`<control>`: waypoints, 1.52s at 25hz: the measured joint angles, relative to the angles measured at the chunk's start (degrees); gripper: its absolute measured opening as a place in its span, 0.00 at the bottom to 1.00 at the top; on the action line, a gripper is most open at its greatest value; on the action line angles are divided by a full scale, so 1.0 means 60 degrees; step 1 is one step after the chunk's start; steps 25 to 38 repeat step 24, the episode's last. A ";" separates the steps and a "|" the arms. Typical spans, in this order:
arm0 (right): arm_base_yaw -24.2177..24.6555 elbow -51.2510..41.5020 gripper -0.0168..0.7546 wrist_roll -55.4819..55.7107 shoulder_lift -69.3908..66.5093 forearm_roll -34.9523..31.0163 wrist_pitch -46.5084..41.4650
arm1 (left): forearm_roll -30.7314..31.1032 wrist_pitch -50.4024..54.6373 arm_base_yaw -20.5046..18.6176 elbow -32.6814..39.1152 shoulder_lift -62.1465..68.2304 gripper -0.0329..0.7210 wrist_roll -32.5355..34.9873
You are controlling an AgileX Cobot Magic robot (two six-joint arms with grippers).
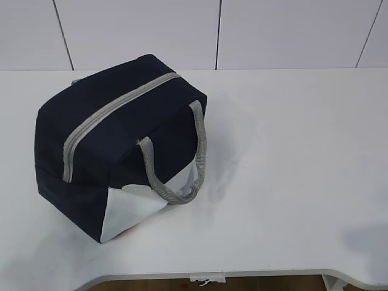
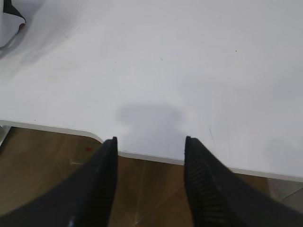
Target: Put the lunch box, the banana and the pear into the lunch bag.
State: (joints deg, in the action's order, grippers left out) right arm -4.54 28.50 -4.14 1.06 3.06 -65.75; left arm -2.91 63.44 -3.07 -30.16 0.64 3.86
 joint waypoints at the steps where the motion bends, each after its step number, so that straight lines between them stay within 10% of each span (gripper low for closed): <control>1: 0.0000 0.0000 0.48 0.0000 0.0000 0.0000 0.0000 | 0.0000 0.0000 0.0000 0.0000 0.0000 0.36 0.0000; 38: 0.0000 0.0000 0.48 0.0000 0.0000 0.0000 0.0000 | 0.0000 0.0000 0.0887 0.0000 0.0000 0.36 0.0000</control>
